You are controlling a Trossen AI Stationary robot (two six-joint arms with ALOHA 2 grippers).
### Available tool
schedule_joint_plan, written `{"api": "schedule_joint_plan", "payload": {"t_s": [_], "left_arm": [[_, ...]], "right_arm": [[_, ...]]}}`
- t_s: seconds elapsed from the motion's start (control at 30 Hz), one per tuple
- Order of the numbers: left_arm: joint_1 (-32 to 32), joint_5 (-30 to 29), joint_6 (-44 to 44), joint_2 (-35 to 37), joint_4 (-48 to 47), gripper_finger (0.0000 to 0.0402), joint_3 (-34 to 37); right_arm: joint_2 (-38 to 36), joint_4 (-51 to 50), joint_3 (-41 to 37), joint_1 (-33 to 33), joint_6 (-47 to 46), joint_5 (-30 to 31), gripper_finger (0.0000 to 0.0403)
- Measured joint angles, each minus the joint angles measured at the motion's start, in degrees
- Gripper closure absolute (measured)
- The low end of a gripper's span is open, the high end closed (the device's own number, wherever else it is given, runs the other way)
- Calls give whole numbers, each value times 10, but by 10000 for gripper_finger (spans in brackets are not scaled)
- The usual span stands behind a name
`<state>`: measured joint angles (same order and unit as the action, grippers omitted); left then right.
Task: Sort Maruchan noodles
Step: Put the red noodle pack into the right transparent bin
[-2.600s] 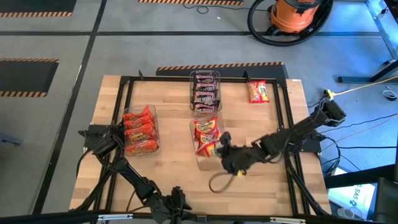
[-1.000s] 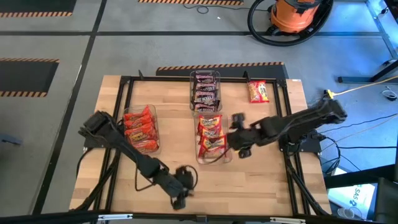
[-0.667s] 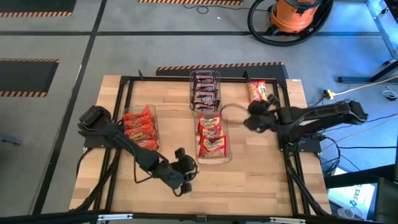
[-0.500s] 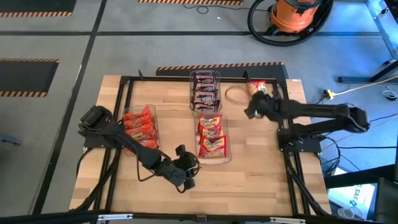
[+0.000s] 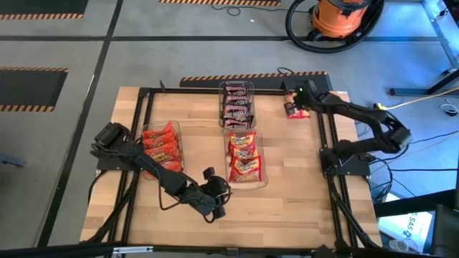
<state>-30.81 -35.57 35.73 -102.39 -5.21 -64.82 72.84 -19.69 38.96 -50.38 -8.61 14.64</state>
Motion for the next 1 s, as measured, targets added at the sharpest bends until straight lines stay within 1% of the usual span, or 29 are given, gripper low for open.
{"api": "schedule_joint_plan", "payload": {"t_s": [0.07,0.17,0.2,0.27,0.3,0.33,0.43,0.5,0.77,0.8,0.87,1.0], "left_arm": [[0,1,0,0,0,294,0],[0,1,-3,0,-1,294,0],[0,1,-3,0,-1,294,0],[0,1,-3,0,-1,294,0],[0,1,-3,0,-1,294,0],[0,2,-3,0,-2,294,0],[0,2,-3,0,-2,294,0],[0,2,-3,0,-2,294,0],[0,1,-4,-1,-2,294,0],[0,1,-4,-1,-2,294,0],[0,1,-4,-1,-2,294,0],[-3,-1,-4,-1,-3,294,0]], "right_arm": [[27,9,0,-20,9,-7,398],[68,26,0,-45,16,-7,401],[81,34,0,-54,16,-15,400],[97,58,3,-61,11,-56,399],[102,76,5,-61,7,-64,399],[107,89,6,-60,1,-65,399],[119,92,5,-59,-5,-40,399],[120,93,6,-60,-6,-44,398],[125,-15,32,-59,-14,-87,398],[124,-28,33,-58,-2,-89,398],[116,-58,33,-42,11,-89,398],[100,-95,30,15,-10,-92,398]]}}
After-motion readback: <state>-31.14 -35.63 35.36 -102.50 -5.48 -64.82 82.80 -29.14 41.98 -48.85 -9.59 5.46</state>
